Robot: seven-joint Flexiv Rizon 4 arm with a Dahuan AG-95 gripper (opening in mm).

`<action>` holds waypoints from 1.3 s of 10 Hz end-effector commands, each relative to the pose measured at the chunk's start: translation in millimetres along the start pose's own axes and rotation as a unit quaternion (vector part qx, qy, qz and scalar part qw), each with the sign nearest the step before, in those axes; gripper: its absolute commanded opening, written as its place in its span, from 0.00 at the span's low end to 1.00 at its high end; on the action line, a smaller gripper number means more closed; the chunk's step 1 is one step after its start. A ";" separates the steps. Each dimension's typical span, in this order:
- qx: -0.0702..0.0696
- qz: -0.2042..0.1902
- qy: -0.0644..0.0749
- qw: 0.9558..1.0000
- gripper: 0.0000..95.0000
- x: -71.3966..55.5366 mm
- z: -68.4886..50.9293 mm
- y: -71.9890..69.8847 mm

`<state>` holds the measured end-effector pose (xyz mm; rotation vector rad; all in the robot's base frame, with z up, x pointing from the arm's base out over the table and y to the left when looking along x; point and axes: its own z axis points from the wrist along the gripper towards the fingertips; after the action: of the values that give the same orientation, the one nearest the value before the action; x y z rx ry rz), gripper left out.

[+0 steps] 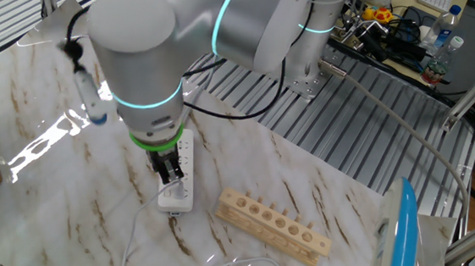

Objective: Plug in the power cord of the desk lamp, turn on the socket, and light up the desk lamp

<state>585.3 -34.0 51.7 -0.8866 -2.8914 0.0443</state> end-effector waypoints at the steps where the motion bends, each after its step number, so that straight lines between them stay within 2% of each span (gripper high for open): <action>1: -0.026 0.209 -0.025 0.977 0.00 1.3 -1.2 -1.0; 2: -0.028 0.233 -0.024 0.972 0.00 1.1 -0.9 -0.6; 4: -0.031 0.293 -0.019 0.955 0.00 0.6 2.3 1.6; 6: -0.034 0.321 -0.014 0.946 0.00 0.1 3.8 2.8; 8: -0.035 0.336 -0.013 0.941 0.00 -1.0 4.5 4.1; 9: -0.036 0.353 -0.010 0.935 0.00 -2.1 4.3 5.1; 10: -0.037 0.364 -0.009 0.931 0.00 -3.0 4.0 5.8; 11: -0.037 0.385 -0.007 0.922 0.00 -4.9 4.0 7.9; 12: -0.038 0.401 -0.005 0.915 0.00 -6.4 4.4 9.1; 13: -0.038 0.410 -0.005 0.911 0.00 -7.6 4.8 10.1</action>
<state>595.5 -30.2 45.6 -1.9925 -2.3482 0.0084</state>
